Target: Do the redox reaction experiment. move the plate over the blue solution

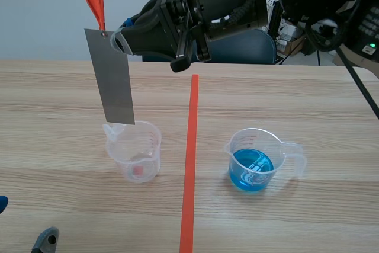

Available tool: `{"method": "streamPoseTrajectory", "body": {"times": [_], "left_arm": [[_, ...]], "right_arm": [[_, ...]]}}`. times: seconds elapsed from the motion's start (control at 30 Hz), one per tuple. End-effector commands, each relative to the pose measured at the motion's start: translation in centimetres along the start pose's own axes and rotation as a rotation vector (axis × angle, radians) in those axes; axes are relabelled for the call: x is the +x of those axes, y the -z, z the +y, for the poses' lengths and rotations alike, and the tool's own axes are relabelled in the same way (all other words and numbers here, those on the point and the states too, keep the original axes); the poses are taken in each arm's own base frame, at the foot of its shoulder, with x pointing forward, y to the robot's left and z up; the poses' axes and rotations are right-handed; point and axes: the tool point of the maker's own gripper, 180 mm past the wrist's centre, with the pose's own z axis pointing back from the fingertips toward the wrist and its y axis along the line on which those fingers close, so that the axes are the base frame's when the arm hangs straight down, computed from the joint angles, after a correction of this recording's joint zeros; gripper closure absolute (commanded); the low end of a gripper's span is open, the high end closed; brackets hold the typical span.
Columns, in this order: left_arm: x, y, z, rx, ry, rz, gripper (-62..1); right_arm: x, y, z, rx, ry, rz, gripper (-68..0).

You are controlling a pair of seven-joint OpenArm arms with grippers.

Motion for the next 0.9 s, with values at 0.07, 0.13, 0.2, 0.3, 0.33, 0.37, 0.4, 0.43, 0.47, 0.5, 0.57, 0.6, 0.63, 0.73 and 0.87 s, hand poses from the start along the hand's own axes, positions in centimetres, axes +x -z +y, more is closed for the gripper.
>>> {"method": "streamPoseTrajectory", "body": {"times": [0.07,0.13,0.2,0.3,0.33,0.37,0.4,0.43,0.47,0.5,0.57,0.6,0.63,0.73,0.87], "left_arm": [[0.8,0.5,0.4,-0.010,0.013,-0.032,-62.3],[0.8,0.5,0.4,-0.010,0.013,-0.032,-62.3],[0.8,0.5,0.4,-0.010,0.013,-0.032,-62.3],[0.8,0.5,0.4,-0.010,0.013,-0.032,-62.3],[0.8,0.5,0.4,-0.010,0.013,-0.032,-62.3],[0.8,0.5,0.4,-0.010,0.013,-0.032,-62.3],[0.8,0.5,0.4,-0.010,0.013,-0.032,-62.3],[0.8,0.5,0.4,-0.010,0.013,-0.032,-62.3],[0.8,0.5,0.4,-0.010,0.013,-0.032,-62.3],[0.8,0.5,0.4,-0.010,0.013,-0.032,-62.3],[0.8,0.5,0.4,-0.010,0.013,-0.032,-62.3],[0.8,0.5,0.4,-0.010,0.013,-0.032,-62.3],[0.8,0.5,0.4,-0.010,0.013,-0.032,-62.3],[0.8,0.5,0.4,-0.010,0.013,-0.032,-62.3],[0.8,0.5,0.4,-0.010,0.013,-0.032,-62.3]], "right_arm": [[1.4,-0.3,-0.2,0.000,-0.016,-0.038,-0.6],[1.4,-0.3,-0.2,0.000,-0.016,-0.038,-0.6],[1.4,-0.3,-0.2,0.000,-0.016,-0.038,-0.6],[1.4,-0.3,-0.2,0.000,-0.016,-0.038,-0.6],[1.4,-0.3,-0.2,0.000,-0.016,-0.038,-0.6],[1.4,-0.3,-0.2,0.000,-0.016,-0.038,-0.6],[1.4,-0.3,-0.2,0.000,-0.016,-0.038,-0.6],[1.4,-0.3,-0.2,0.000,-0.016,-0.038,-0.6],[1.4,-0.3,-0.2,0.000,-0.016,-0.038,-0.6],[1.4,-0.4,-0.3,0.000,-0.016,-0.038,-0.6],[1.3,-0.4,-0.3,-0.001,-0.016,-0.036,-0.6],[1.3,-0.4,-0.3,-0.001,-0.016,-0.036,-0.6],[1.3,-0.5,-0.3,-0.003,-0.013,-0.035,-0.6],[1.1,-1.2,-0.6,-0.014,0.001,-0.036,-0.6],[0.8,-2.7,-1.2,-0.041,0.020,-0.027,-0.6]]}}
